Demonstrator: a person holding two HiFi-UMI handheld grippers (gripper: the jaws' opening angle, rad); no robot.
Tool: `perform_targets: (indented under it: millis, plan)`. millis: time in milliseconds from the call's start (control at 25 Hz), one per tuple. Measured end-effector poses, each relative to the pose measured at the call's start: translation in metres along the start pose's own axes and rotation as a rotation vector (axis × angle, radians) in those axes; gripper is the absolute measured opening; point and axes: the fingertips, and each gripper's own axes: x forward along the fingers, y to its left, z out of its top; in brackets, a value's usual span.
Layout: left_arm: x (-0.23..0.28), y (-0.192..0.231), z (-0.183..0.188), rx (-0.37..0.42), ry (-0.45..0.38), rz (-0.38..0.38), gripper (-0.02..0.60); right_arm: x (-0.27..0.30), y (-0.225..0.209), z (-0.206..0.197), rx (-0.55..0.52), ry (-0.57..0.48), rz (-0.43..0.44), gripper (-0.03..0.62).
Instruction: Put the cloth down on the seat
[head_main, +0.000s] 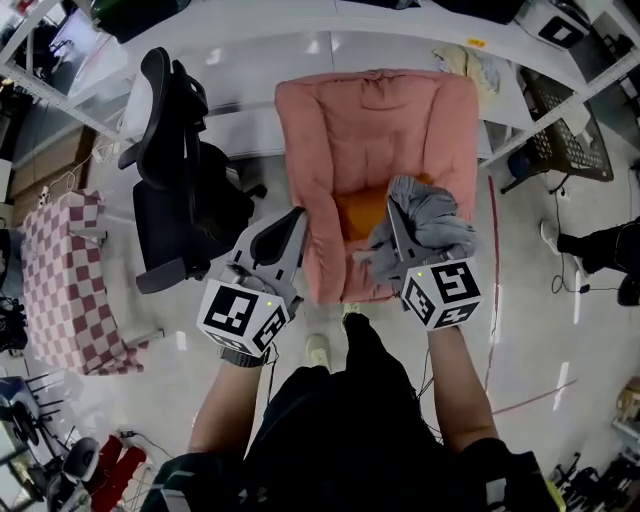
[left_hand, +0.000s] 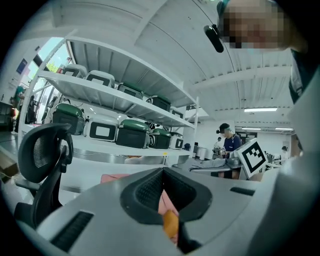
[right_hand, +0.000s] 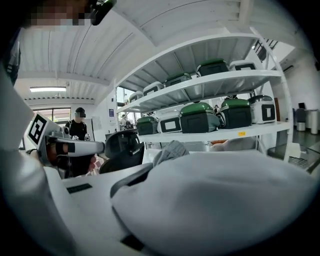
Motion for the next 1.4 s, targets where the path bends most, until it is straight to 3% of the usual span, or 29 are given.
perform_targets:
  millis: [320,560,760,960,1120,1400]
  plan:
    - [0.062,0.034,-0.03,-0.012,0.03,0.051,0.005,0.083,-0.05,-0.053,-0.01,0.072,0.045,0.006]
    - [0.09,0.064,-0.065,-0.037,0.061,0.067,0.005,0.141,-0.083,-0.096,-0.07,0.113,0.009,0.006]
    - [0.105,0.079,-0.088,-0.052,0.064,0.031,0.005,0.169,-0.1,-0.092,-0.168,0.089,-0.039,0.006]
    - [0.11,0.094,-0.104,-0.07,0.071,0.025,0.005,0.186,-0.085,-0.095,-0.216,0.038,-0.081,0.006]
    - [0.104,0.107,-0.127,-0.077,0.1,0.034,0.005,0.204,-0.053,-0.136,-0.146,0.028,-0.073,0.006]
    - [0.074,0.132,-0.177,-0.127,0.154,0.073,0.005,0.247,0.015,-0.238,0.078,0.163,0.004,0.008]
